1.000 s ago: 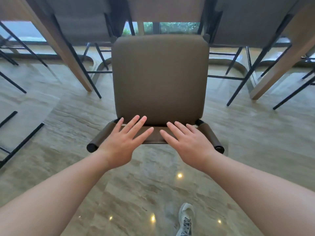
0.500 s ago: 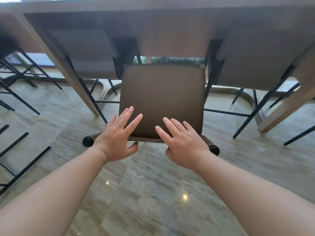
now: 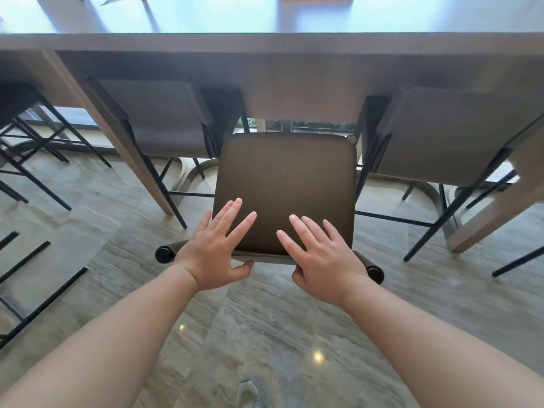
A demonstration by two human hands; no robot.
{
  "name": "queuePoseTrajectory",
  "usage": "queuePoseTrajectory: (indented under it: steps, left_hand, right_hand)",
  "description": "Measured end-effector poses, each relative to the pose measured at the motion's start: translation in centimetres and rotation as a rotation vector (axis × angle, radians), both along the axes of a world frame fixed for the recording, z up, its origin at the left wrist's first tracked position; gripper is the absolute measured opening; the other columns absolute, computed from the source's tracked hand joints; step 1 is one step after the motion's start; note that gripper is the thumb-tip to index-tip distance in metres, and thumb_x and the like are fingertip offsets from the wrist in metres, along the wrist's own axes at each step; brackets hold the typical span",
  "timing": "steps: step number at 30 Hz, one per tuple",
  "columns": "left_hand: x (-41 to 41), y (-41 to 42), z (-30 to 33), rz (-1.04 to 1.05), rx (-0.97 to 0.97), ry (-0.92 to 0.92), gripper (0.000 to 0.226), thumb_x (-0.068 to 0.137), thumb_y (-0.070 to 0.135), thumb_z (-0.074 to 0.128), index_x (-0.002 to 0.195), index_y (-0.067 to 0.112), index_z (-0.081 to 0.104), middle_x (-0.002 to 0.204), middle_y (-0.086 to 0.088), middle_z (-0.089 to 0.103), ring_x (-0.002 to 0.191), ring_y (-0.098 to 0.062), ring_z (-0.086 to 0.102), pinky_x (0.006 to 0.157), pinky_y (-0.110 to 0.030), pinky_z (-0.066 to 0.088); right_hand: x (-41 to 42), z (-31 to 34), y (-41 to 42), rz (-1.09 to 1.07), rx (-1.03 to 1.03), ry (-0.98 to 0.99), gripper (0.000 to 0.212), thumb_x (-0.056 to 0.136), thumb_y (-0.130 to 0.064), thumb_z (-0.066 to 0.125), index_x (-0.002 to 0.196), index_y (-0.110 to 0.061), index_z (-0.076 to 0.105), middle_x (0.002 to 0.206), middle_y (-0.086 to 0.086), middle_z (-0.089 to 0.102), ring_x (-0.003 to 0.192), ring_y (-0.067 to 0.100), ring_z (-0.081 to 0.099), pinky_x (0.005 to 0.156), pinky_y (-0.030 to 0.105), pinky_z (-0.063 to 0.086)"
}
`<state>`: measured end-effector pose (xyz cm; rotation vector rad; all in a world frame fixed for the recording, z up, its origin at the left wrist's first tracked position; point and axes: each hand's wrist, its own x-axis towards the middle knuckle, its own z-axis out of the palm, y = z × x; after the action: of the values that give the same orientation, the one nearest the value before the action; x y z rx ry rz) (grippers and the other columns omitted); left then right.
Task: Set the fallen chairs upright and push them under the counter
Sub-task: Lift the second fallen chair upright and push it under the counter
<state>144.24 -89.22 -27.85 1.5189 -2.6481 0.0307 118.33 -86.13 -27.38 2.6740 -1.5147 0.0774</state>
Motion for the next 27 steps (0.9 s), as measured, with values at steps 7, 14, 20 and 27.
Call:
queuePoseTrajectory:
  steps: [7,14,20,27]
  left_hand:
    - [-0.7,-5.7,1.8,-0.013,-0.004,-0.026,0.097,0.079,0.072,0.04,0.156,0.035,-0.005,0.166,-0.006,-0.005,0.152,-0.018,-0.012,0.121,-0.05,0.001]
    - [-1.5,-12.8,3.1,-0.045,0.016,-0.034,0.099,0.078,0.076,0.038,0.153,0.038,-0.015,0.166,-0.003,-0.011,0.151,-0.016,-0.016,0.122,-0.049,-0.001]
    - [-2.1,-18.2,4.0,-0.09,0.026,-0.026,0.099,0.076,0.075,0.038,0.151,0.04,-0.018,0.166,-0.001,-0.01,0.151,-0.016,-0.013,0.121,-0.05,0.0]
    - [-2.6,-22.7,4.7,-0.122,0.025,-0.037,0.097,0.076,0.074,0.036,0.152,0.04,-0.015,0.166,-0.002,-0.008,0.152,-0.018,-0.012,0.122,-0.053,0.003]
  right_hand:
    - [-0.7,2.1,-5.5,-0.044,0.03,-0.031,0.076,0.079,-0.039,0.054,0.15,-0.021,0.035,0.158,0.017,0.028,0.143,0.034,0.03,0.114,0.055,0.027]
    - [-1.6,3.9,-12.2,-0.103,0.055,-0.048,0.081,0.078,-0.047,0.049,0.152,-0.025,0.026,0.161,0.013,0.018,0.147,0.028,0.017,0.119,0.049,0.016]
    - [-2.2,4.6,-17.7,-0.216,0.044,-0.118,0.083,0.076,-0.054,0.04,0.152,-0.029,0.019,0.163,0.008,0.013,0.149,0.023,0.011,0.12,0.043,0.006]
    - [-2.7,4.8,-22.3,-0.25,0.019,-0.102,0.083,0.076,-0.057,0.042,0.151,-0.034,0.015,0.163,0.003,0.009,0.149,0.022,0.007,0.12,0.042,0.004]
